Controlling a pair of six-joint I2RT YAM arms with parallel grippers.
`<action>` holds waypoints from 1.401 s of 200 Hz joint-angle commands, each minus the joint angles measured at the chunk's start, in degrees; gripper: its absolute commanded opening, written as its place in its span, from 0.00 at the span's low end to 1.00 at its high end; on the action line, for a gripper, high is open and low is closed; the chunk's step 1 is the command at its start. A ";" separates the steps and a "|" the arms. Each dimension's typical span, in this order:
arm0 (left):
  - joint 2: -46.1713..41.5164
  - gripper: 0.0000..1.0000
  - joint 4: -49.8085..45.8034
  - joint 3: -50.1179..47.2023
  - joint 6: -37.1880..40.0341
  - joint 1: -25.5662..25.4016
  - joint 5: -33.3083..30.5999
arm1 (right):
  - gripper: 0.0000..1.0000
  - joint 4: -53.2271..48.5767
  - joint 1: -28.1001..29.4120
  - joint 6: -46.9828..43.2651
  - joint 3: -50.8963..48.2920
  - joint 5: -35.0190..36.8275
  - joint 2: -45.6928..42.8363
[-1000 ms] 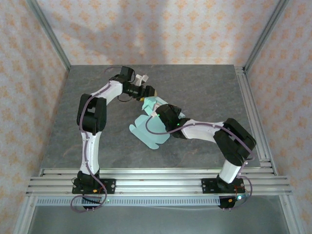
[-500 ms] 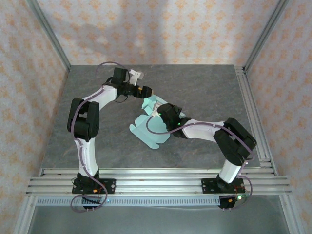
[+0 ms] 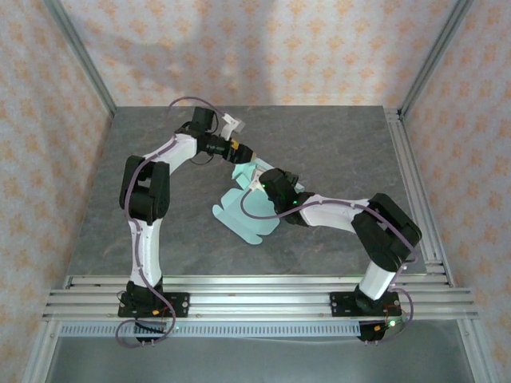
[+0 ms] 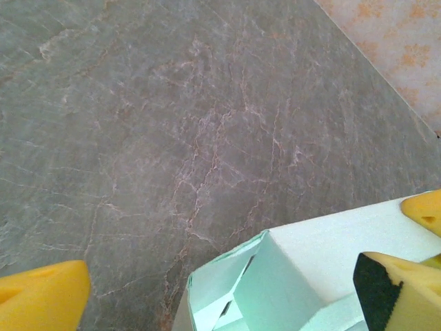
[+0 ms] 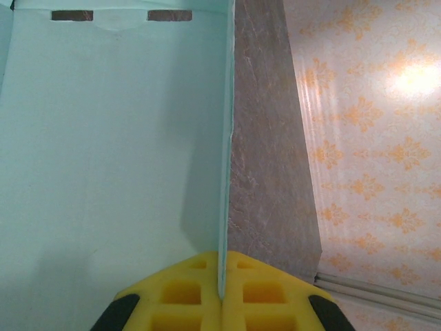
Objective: Fold the paper box
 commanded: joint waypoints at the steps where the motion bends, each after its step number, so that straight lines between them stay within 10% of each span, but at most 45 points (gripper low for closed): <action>1: 1.46 0.99 -2.94 1.62 1.34 -0.30 1.34 | 0.00 -1.10 -0.28 -0.30 0.07 -0.68 -2.03; 85: 1.25 0.93 -14.01 2.74 8.29 -0.50 12.03 | 0.00 -0.80 -0.52 -0.82 0.51 -0.15 -0.53; 280: -7.46 0.82 -5.23 -11.85 2.68 -1.06 6.35 | 0.00 0.44 -0.63 -1.64 0.65 0.20 0.03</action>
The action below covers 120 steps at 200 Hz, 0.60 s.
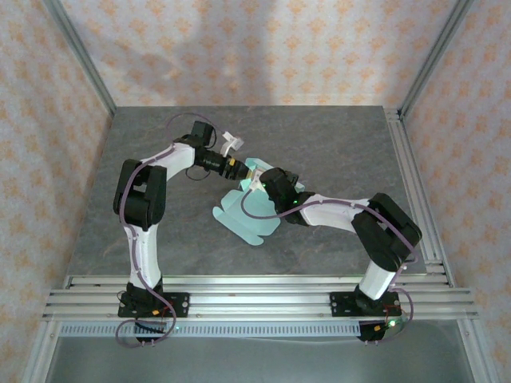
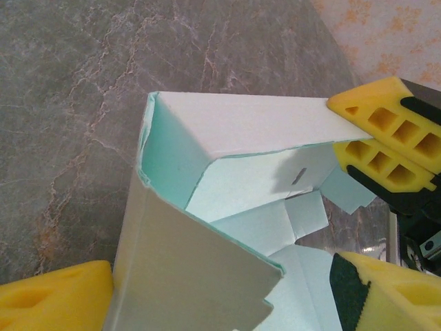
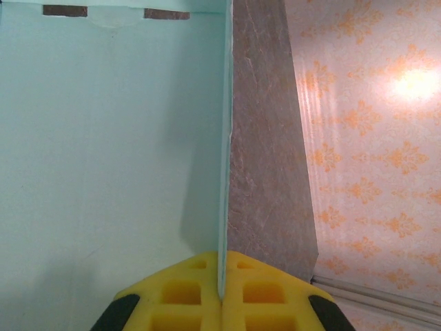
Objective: Fold the paper box
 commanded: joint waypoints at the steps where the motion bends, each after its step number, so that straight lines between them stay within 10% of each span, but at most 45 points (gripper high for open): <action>1: -1.86 0.82 0.02 -0.60 -0.30 -0.64 -0.58 | 0.00 0.18 -0.32 -0.14 0.67 0.62 0.03; 120: -4.46 0.72 -0.67 -3.62 0.41 -0.33 -3.21 | 0.00 23.09 1.48 -19.73 -5.93 6.79 4.12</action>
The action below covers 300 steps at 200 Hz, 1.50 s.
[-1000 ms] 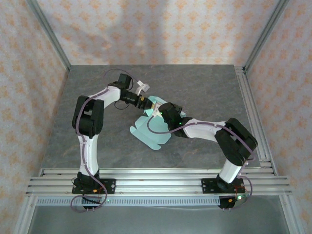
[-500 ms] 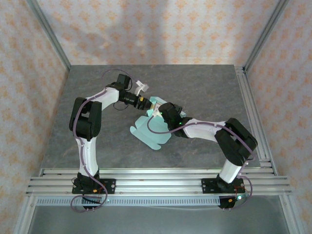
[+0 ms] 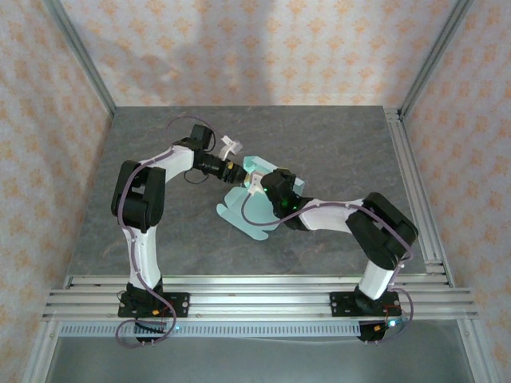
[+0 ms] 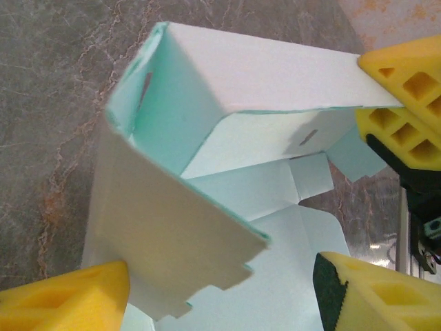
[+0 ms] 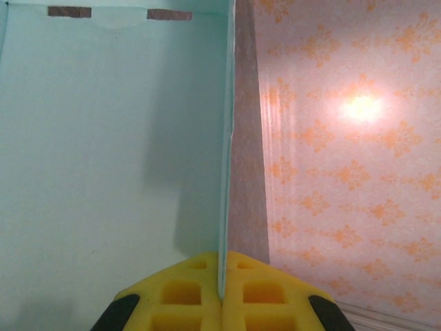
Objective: Fold the paper box
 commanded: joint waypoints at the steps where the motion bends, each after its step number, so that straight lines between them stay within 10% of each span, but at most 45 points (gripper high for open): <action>1: -2.71 0.72 -0.52 -0.59 0.35 -0.30 -0.79 | 0.00 8.72 0.56 -6.54 -1.94 2.85 2.22; 166: -7.06 0.74 14.52 -7.62 -10.57 4.69 -4.66 | 0.00 13.99 0.99 -7.23 -4.03 3.47 3.00; 218: -9.20 0.55 25.48 -11.06 -18.50 7.20 -7.10 | 0.00 13.32 0.91 -6.26 -3.97 3.68 2.92; 300: -0.22 0.50 5.57 2.71 -10.44 4.59 -9.41 | 0.00 12.70 0.57 -5.90 -2.11 3.05 3.74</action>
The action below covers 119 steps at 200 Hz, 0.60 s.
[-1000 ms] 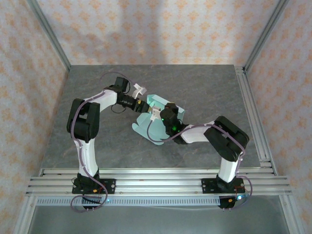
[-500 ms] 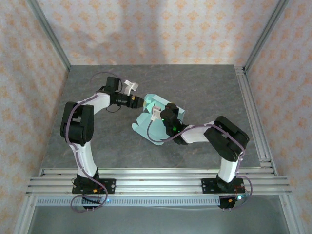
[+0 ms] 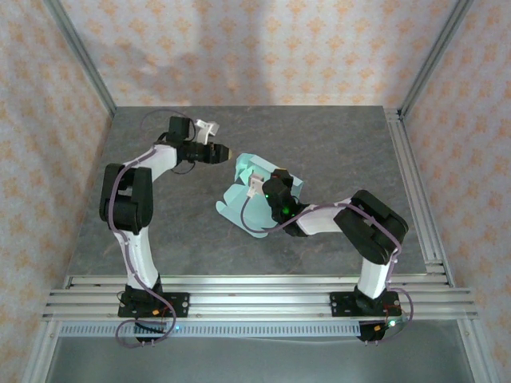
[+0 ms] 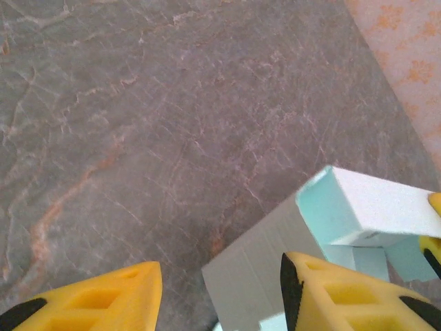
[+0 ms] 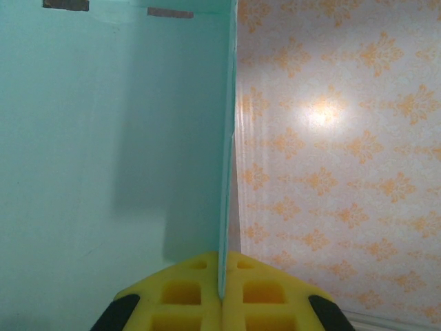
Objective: Fold the paper box
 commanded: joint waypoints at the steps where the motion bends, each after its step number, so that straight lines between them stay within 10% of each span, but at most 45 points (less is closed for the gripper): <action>1: 2.27 0.50 -9.26 4.04 5.12 -2.40 -0.30 | 0.00 -1.91 -0.14 1.22 1.17 0.96 -0.01; 119: 6.76 0.52 -14.60 8.18 9.77 -5.62 2.10 | 0.00 -2.83 -0.49 2.16 1.27 1.13 -0.49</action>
